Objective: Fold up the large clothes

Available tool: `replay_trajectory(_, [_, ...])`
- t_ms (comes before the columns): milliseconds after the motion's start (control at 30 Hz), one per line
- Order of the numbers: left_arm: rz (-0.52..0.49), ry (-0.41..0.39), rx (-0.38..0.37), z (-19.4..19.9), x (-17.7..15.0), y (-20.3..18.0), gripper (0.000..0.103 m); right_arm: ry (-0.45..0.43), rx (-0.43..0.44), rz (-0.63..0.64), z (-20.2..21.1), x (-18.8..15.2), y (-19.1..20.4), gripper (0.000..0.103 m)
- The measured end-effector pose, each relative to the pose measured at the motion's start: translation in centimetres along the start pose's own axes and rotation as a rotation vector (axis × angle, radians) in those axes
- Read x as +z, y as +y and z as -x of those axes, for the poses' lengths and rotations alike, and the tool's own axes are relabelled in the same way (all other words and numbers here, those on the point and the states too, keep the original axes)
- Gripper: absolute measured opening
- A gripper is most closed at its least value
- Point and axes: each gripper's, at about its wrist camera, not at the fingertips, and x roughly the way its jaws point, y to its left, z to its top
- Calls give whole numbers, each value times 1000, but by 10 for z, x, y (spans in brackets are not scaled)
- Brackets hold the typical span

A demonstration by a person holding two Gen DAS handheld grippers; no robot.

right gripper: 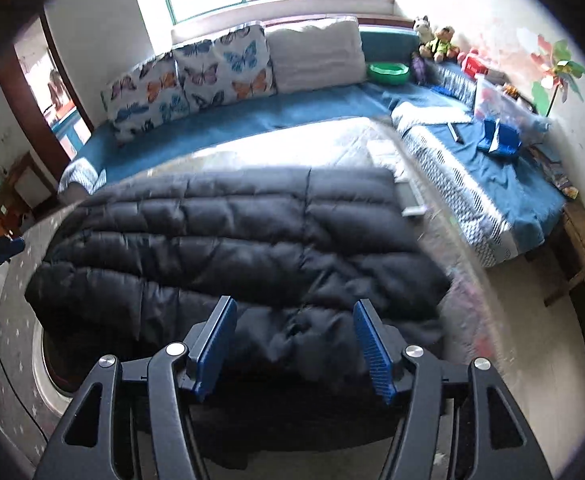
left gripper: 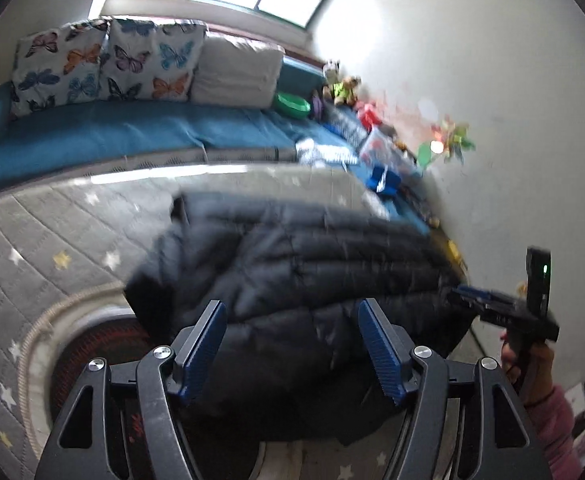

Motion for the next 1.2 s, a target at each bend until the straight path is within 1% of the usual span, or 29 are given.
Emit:
replay_trajectory(133, [-8, 67, 21, -32, -23, 6, 71, 44, -44, -18, -20, -20, -12, 66])
replay_trajectory(233, [23, 115, 26, -52, -37, 15, 71, 42, -58, -19, -22, -26, -13, 67])
replay_trajectory(300, [35, 111, 37, -52, -42, 15, 70, 31, -83, -6, -16, -25, -8, 67])
replay_trajectory(367, [37, 87, 37, -43, -43, 11, 71, 16, -104, -1, -9, -27, -1, 67])
replay_trajectory(433, [38, 61, 44, -33, -46, 5, 72, -23, -117, 14, 5, -32, 9, 67])
replay_trajectory(533, [12, 11, 94, -13, -55, -7, 72, -56, -117, 20, 16, -43, 20, 67])
replay_trajectory(633, [-37, 1, 128, 4, -63, -21, 72, -74, -98, 31, 27, -59, 33, 67])
replay_trajectory(733, [-98, 1, 169, 18, -79, -39, 72, -80, -91, 43, 35, -72, 44, 67])
replay_trajectory(767, [-113, -4, 172, 23, -85, -44, 73, -82, -89, 45, 36, -75, 45, 67])
replay_trajectory(900, [-148, -18, 196, 43, -108, -62, 86, -95, -70, 28, 47, -87, 54, 67])
replay_trajectory(967, [-153, -24, 194, 52, -117, -69, 91, -91, -55, 13, 51, -94, 58, 69])
replay_trajectory(1033, [-153, -32, 204, 64, -128, -75, 100, -98, -50, 4, 56, -100, 62, 72])
replay_trajectory(1100, [-158, -42, 211, 72, -139, -80, 102, -112, -65, 6, 62, -114, 70, 73])
replay_trajectory(1200, [-181, -52, 226, 86, -158, -88, 102, -135, -94, 17, 70, -127, 82, 79])
